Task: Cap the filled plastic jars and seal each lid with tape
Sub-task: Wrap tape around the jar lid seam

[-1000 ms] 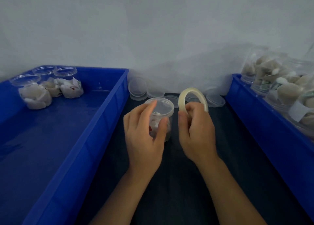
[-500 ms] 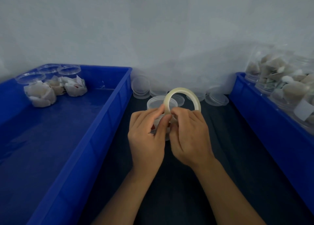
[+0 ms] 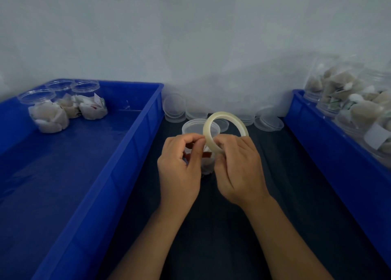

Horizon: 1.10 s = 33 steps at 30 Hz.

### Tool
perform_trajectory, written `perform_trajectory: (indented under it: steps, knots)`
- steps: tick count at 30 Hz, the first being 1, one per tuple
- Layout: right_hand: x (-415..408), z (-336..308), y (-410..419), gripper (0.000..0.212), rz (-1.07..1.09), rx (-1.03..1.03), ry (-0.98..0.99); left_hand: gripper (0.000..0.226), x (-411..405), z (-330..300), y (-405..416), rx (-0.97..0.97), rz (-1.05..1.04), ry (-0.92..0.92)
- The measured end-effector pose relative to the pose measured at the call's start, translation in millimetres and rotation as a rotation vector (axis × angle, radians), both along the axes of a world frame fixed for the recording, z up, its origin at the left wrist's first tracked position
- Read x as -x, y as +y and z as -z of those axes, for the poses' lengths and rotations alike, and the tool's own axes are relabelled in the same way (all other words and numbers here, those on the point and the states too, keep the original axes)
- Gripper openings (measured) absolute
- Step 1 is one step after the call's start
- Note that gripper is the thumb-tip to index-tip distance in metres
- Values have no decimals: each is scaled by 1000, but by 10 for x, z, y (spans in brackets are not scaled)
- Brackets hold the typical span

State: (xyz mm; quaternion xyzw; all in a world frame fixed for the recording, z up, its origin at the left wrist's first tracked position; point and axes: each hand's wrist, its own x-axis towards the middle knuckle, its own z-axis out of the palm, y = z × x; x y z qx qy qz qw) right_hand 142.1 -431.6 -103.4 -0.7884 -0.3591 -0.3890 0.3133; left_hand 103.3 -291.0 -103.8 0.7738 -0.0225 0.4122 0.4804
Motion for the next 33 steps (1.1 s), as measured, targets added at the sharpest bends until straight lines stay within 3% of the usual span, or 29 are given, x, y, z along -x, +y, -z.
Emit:
perform_trajectory:
  steps: [9, 23, 29, 33]
  knots:
    - [2, 4, -9, 23, -6, -7, -1, 11, -9, 3, -13, 47, 72, 86]
    - [-38, -38, -88, 17, 157, -166, 62, 11, -18, 15, -4, 47, 85, 4]
    - [-11, -53, -37, 20, 34, -40, -36, 44, 11, -19, -34, 12, 166, -2]
    - [-7, -43, -38, 21, 26, -12, -61, 22, -10, -15, 35, -57, 96, -23]
